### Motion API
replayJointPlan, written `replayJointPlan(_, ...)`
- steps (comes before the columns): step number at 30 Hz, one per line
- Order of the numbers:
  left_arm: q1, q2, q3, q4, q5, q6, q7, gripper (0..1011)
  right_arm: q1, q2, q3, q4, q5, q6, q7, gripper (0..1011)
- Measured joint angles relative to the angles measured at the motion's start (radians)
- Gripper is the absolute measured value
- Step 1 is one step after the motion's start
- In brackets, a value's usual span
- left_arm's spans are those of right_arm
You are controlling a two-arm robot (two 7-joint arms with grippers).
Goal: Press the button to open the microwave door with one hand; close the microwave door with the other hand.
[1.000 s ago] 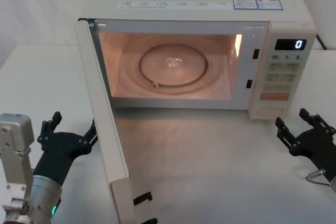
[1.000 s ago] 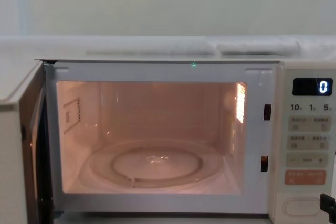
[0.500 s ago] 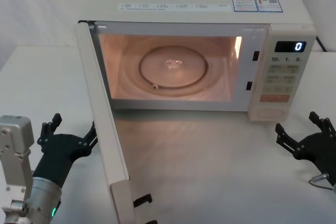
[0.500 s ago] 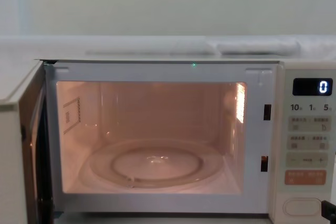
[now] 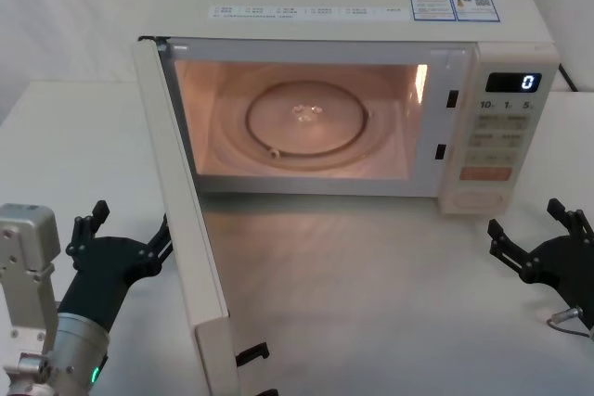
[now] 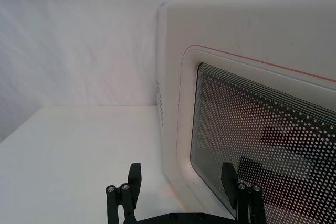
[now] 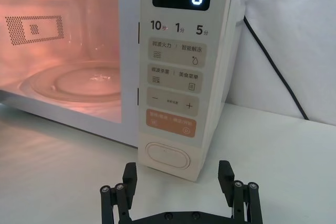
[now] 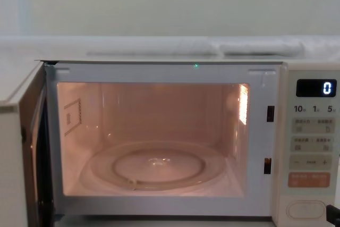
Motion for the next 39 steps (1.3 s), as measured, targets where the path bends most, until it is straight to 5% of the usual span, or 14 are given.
replayJointPlan(39, 0.0, 0.0, 0.0, 0.0, 0.0, 0.0, 0.0, 1001, 0.0, 0.0, 0.0, -0.001, -0.001, 0.001, 0.001, 1002)
